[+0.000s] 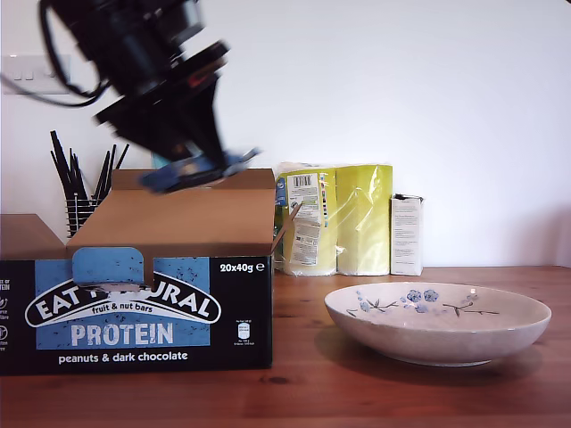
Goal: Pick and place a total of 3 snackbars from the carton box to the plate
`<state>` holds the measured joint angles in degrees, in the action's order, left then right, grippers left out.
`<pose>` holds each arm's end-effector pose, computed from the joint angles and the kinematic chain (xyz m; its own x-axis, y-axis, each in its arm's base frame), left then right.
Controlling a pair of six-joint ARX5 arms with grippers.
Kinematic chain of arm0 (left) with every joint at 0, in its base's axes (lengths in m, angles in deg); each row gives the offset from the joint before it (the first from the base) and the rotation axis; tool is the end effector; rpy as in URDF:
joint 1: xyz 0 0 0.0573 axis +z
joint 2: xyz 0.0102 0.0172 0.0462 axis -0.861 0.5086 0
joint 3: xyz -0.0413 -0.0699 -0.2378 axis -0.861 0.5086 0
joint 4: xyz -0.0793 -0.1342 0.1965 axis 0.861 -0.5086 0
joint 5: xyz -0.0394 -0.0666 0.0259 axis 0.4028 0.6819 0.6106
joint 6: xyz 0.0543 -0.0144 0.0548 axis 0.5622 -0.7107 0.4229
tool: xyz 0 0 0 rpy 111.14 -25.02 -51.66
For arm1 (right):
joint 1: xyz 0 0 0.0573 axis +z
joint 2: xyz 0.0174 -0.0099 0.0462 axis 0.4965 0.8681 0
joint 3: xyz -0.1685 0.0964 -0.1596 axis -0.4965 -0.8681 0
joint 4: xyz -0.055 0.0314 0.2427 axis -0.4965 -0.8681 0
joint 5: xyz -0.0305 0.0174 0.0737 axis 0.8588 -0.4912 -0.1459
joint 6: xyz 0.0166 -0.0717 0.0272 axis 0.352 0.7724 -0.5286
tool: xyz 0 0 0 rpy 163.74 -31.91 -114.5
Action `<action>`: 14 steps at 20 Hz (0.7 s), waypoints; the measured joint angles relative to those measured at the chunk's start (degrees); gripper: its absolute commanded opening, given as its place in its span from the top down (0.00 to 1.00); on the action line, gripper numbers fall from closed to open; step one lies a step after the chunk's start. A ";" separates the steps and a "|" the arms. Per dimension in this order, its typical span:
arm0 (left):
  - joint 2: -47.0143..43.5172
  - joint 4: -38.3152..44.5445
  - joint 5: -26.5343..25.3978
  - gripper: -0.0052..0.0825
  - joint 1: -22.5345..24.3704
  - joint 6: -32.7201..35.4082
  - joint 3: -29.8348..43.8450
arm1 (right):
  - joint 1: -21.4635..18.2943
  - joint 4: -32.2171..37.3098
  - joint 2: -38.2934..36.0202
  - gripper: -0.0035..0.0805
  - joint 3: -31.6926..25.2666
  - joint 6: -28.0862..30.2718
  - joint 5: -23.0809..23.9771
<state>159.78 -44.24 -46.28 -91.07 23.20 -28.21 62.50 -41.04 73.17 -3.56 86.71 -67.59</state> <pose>0.2925 -0.1951 0.2437 0.4523 -0.5118 -0.7304 0.6483 0.7511 -0.1247 0.1104 0.0840 0.2833 0.5762 0.5746 -0.5812 -0.6750 0.7355 0.0579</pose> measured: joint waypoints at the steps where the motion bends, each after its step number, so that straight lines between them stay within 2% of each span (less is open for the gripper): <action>1: 0.00 0.85 0.04 0.72 -1.84 0.50 -0.24 | 0.00 -0.79 -0.98 0.97 0.00 -0.15 0.00; 8: 0.00 15.02 0.04 0.72 -12.83 1.05 -0.46 | 0.00 -8.52 -9.11 0.97 0.63 -7.21 0.55; 11: 0.55 20.90 0.07 0.72 -15.56 1.05 -0.55 | 0.00 -13.68 -9.68 0.97 1.77 -8.17 4.09; 14: 4.33 24.81 0.07 0.72 -17.64 1.05 -0.92 | 0.00 -18.12 -9.77 0.97 7.06 -9.03 7.61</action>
<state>164.11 -19.43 -46.22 -108.71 24.25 -29.12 62.50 -59.16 63.40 3.50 77.68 -59.98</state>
